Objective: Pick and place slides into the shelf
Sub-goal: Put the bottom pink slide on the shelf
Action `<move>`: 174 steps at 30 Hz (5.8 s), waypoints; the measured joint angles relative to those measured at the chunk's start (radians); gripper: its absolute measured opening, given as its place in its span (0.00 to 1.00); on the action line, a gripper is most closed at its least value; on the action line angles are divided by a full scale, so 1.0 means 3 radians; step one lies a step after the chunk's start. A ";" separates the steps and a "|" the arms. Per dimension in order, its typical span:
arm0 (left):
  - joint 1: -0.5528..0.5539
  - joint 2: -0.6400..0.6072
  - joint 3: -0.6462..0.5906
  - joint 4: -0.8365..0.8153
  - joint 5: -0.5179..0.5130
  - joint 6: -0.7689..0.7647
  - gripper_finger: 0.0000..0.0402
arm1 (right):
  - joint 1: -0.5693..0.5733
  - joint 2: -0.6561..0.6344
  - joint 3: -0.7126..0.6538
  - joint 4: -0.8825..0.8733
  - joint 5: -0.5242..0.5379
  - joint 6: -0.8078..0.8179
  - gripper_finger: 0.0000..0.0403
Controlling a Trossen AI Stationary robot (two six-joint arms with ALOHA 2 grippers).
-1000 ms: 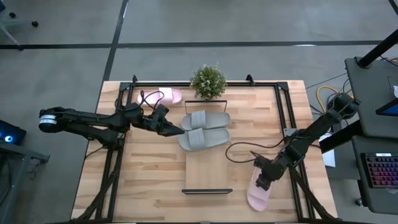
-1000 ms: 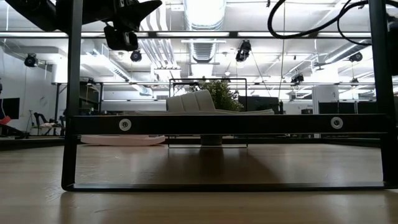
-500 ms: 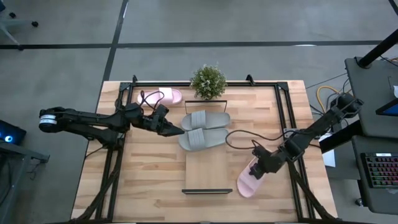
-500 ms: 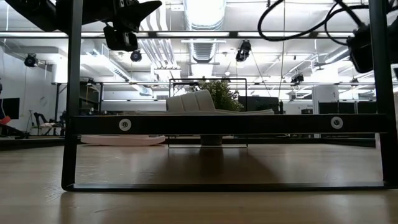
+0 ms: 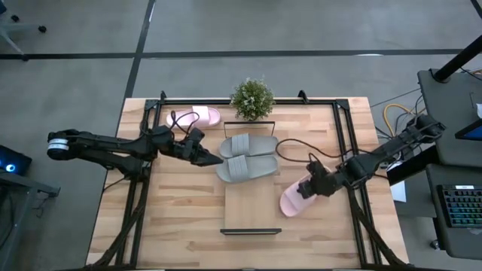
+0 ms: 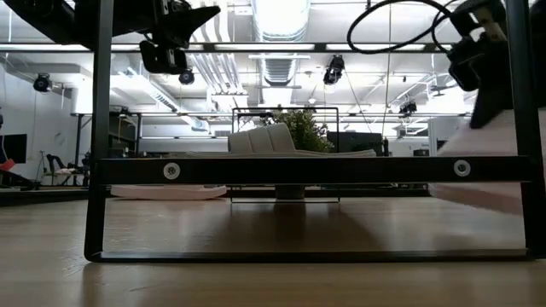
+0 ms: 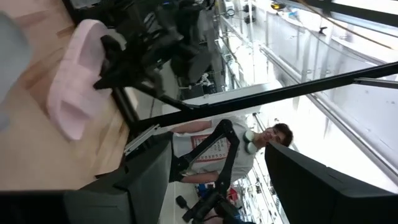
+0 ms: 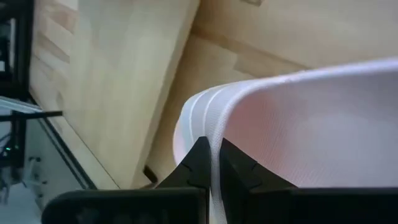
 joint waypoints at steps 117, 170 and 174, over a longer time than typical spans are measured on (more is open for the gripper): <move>-0.0004 0.1432 0.1495 -0.0564 0.0304 0.0235 0.61 | -0.1241 0.1840 0.3758 -0.1555 -0.2893 -0.3458 0.02; 0.0032 0.1449 0.1627 -0.0938 0.0189 0.0229 0.61 | -0.1264 0.2065 0.3766 -0.1163 -0.3058 -0.3634 0.02; 0.0031 0.1453 0.1627 -0.0944 0.0191 0.0216 0.61 | -0.1264 0.2065 0.3765 -0.1025 -0.3069 -0.3642 0.02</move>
